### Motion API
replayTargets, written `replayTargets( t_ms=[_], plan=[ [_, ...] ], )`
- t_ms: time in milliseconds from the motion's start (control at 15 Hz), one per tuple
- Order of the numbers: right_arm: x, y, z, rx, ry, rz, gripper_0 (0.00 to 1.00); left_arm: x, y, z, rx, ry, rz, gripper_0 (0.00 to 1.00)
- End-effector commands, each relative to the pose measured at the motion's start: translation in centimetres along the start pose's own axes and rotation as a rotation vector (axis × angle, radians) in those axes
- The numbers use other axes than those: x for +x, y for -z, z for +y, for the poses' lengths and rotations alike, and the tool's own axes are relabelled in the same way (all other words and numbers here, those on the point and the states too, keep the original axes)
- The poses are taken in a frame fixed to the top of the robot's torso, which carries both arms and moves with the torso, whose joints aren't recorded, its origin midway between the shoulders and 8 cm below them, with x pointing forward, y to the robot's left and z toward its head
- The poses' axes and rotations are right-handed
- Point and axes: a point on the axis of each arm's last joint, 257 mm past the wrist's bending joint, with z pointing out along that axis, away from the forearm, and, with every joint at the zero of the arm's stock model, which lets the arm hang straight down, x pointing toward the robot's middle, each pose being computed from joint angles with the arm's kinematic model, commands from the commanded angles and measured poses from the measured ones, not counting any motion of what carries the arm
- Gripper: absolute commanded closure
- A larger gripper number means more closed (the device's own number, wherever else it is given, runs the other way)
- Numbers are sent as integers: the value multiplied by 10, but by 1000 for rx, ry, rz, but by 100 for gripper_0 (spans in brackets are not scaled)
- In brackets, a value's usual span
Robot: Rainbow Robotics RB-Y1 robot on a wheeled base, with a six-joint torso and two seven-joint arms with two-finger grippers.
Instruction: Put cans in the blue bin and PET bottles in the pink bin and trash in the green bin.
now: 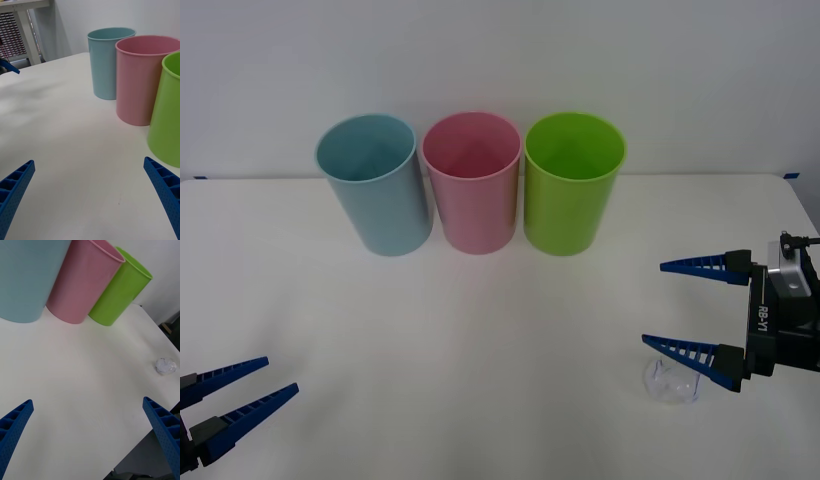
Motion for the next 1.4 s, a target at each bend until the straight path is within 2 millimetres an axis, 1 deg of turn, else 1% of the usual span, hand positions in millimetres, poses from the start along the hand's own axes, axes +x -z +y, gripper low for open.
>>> replayTargets(
  t_ms=[67, 800, 867, 933, 1000, 1133, 1200, 1333, 1400],
  plan=[
    [0, 0, 0, 0, 0, 0, 0, 0, 0, 0, 0, 0, 0, 0],
    [0, 0, 0, 0, 0, 0, 0, 0, 0, 0, 0, 0, 0, 0],
    [-4, -2, 0, 7, 0, -19, 0, 0, 0, 0, 0, 0, 0, 0],
    [-12, -1, -3, 14, 22, -27, 0, 0, 0, 0, 0, 0, 0, 0],
    [-18, 1, -4, 30, 47, -17, 0, 0, 0, 0, 0, 0, 0, 0],
    [-32, 5, 1, 37, 39, 9, 0, 0, 0, 0, 0, 0, 0, 0],
    [-39, 10, 3, 37, 32, 35, 0, 0, 0, 0, 0, 0, 0, 0],
    [-42, 25, 4, 47, 36, 106, 0, 0, 0, 0, 0, 0, 0, 0],
    [-41, 34, 6, 51, 35, 149, 0, 0, 0, 0, 0, 0, 0, 0]
  ],
)
